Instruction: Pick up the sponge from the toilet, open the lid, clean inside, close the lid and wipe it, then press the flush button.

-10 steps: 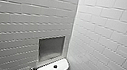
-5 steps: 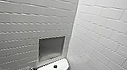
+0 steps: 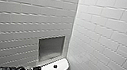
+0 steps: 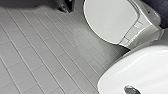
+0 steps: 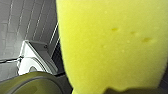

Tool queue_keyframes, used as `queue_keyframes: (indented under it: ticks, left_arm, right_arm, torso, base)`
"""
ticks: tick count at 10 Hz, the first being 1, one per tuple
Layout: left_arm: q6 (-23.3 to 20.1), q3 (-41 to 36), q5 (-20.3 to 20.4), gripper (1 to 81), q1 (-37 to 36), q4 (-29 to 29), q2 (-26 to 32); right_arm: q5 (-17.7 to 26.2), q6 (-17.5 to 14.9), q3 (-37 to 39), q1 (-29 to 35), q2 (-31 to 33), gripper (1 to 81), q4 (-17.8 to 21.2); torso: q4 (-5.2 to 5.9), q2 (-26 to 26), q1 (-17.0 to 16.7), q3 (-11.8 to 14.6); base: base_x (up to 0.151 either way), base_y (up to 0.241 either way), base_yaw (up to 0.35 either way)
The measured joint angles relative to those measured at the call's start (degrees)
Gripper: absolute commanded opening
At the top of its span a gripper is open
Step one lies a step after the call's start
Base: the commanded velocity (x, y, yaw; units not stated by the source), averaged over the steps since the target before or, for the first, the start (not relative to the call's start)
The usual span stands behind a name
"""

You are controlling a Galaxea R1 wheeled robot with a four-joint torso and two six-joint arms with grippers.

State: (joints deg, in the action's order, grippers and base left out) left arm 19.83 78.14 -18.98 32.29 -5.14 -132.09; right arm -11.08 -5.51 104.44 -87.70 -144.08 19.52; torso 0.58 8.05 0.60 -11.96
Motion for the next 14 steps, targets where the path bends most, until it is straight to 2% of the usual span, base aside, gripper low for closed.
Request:
queue_keyframes:
  ticks: [2, 4, 7, 12, 14]
  left_arm:
    - [3.07, 4.96, -2.16, 1.0, -2.41, -0.69, -3.72]
    - [5.63, 11.26, -3.89, 1.0, -4.32, -0.72, -6.75]
    - [8.83, 16.62, -5.46, 1.0, -10.28, -0.98, -12.04]
    - [11.50, 26.14, -6.51, 1.0, -12.84, -1.11, -18.16]
    - [11.58, 29.66, -6.40, 1.0, -14.32, -1.11, -20.83]
  right_arm:
    - [-0.85, -0.02, 0.00, -0.11, 0.01, 1.0, 0.29]
    - [-1.54, 0.00, -0.02, -0.06, 0.00, 1.0, 0.60]
    - [-1.65, 0.00, -0.13, 0.07, 0.01, 1.0, 0.77]
    - [-2.06, 0.02, -0.22, 0.27, 0.01, 1.0, 0.85]
    - [-2.19, 0.02, -0.22, 0.29, -0.02, 1.0, 0.85]
  torso:
    - [0.00, -0.02, 0.00, -0.74]
    - [0.00, -0.04, 0.02, -2.76]
    - [0.00, -0.11, 0.09, -5.25]
    - [0.00, -0.15, 0.11, -5.92]
    - [0.00, -0.15, 0.11, -8.35]
  base:
    - [0.000, 0.000, 0.000]
    - [0.000, 0.000, 0.000]
    - [0.000, 0.000, 0.000]
    - [0.000, 0.000, 0.000]
    - [0.000, 0.000, 0.000]
